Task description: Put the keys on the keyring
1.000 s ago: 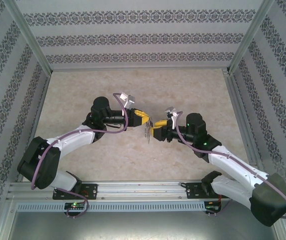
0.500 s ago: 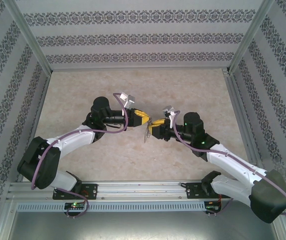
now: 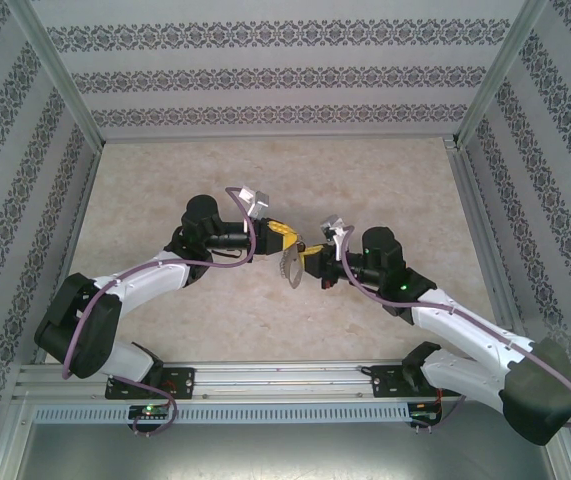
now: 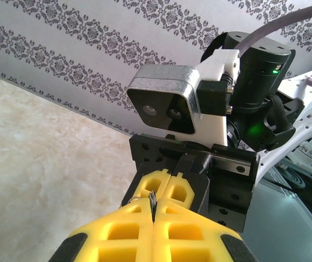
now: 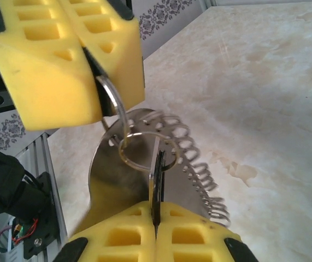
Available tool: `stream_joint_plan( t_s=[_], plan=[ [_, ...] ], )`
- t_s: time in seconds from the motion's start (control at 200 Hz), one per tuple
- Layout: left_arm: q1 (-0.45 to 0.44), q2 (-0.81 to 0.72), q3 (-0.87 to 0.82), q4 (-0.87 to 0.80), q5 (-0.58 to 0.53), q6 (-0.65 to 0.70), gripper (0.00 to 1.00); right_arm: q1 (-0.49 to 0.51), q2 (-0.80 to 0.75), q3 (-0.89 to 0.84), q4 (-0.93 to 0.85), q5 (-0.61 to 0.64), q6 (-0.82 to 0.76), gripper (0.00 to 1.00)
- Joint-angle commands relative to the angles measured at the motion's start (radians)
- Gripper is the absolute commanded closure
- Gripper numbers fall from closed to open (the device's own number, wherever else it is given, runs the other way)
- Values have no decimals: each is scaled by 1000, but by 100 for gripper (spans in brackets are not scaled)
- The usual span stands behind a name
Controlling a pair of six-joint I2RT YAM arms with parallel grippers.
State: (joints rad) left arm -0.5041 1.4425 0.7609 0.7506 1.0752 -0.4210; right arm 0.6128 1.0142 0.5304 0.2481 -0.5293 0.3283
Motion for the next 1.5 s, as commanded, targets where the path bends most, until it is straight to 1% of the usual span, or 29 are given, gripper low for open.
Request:
stream_joint_plan(
  t_s=[0.0,0.225,0.445,0.649,0.809,0.829,0.874,0.919,0.969,1.014,1.089,1.229,1.384,1.494],
  plan=[
    [-9,-27,-9,85,-1,-5,100,22,-7,42,-21,1,-35,100],
    [-8,-32,-12,87,-6,-3,100,56,38,93,-85,-29,-82,100],
    [-9,-35,-14,88,-8,-4,100,61,85,113,-101,-50,-95,100],
    [-8,-38,-13,88,-10,-2,100,62,82,123,-165,-84,-125,100],
    [-9,-38,-12,87,-8,-4,100,54,46,120,-226,-61,-148,100],
    [-9,-40,-12,87,-6,-4,100,49,34,115,-227,-57,-148,96],
    [-8,-41,-13,87,-9,-3,100,33,6,101,-224,-42,-137,84],
    [-8,-42,-15,87,-9,-3,100,17,-26,82,-213,-32,-118,75],
    [-9,-42,-16,88,-9,-4,100,-8,-63,64,-200,-30,-96,68],
    [-8,-42,-16,90,-8,-4,100,-24,-98,46,-193,-28,-81,65],
    [-8,-41,-17,92,-8,-4,100,-47,-158,21,-186,-11,-60,62],
    [-8,-36,-17,99,-5,-8,100,-80,-246,-3,-161,32,-13,61],
    [-8,-26,-16,123,-2,-22,100,-84,-264,0,-86,83,52,61],
    [-8,-24,-17,125,-3,-24,100,-82,-240,-4,19,71,118,62]
  ],
)
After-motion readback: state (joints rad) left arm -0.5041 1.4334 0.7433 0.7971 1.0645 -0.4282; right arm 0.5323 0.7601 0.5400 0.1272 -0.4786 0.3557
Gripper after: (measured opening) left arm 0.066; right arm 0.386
